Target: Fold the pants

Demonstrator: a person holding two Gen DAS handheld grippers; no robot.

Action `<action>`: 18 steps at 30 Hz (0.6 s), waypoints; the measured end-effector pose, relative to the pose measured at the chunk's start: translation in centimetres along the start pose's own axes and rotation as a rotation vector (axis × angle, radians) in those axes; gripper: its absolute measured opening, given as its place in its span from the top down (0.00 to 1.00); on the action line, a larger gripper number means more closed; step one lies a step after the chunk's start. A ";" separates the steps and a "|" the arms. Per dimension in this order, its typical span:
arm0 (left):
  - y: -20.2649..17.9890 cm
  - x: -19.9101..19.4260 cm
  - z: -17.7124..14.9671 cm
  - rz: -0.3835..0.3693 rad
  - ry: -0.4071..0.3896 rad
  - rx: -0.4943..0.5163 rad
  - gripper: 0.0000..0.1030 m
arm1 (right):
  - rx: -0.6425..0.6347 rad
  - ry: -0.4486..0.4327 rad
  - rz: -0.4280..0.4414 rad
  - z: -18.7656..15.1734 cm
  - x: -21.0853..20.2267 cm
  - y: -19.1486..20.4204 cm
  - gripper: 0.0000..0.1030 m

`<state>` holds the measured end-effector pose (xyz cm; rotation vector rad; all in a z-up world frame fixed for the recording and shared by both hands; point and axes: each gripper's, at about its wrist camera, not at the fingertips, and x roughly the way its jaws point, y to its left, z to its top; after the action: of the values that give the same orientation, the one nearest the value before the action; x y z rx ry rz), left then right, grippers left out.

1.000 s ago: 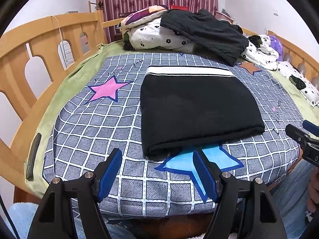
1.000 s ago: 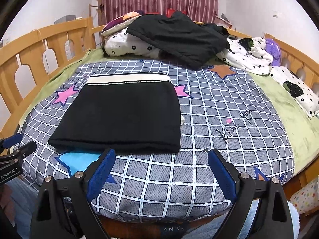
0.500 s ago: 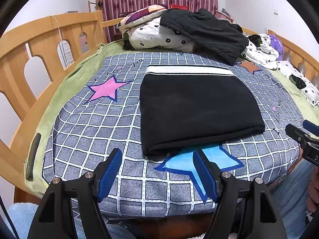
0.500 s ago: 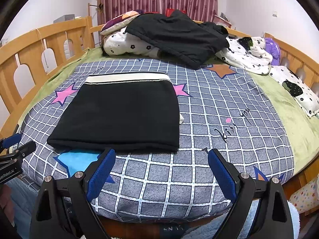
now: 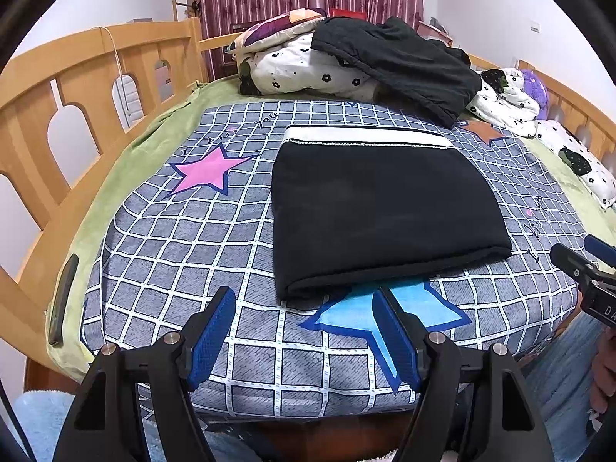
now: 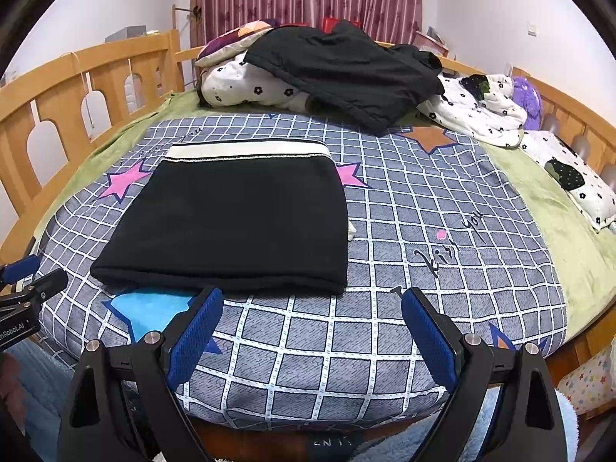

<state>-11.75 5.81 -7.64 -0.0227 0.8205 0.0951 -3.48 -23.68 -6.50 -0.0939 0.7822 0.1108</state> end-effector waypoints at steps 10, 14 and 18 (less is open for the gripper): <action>-0.3 -0.1 -0.1 0.008 -0.001 0.005 0.30 | 0.000 -0.001 -0.001 -0.1 -0.1 0.0 0.10; -0.3 -0.2 -0.1 0.009 -0.001 0.005 0.30 | -0.001 0.000 -0.004 0.0 -0.1 0.0 0.10; -0.4 -0.2 -0.1 0.009 -0.002 0.003 0.30 | 0.001 -0.003 -0.006 0.0 -0.2 -0.1 0.10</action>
<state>-11.90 5.42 -7.57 -0.0160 0.8192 0.1019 -3.64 -23.81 -6.36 -0.0951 0.7786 0.1052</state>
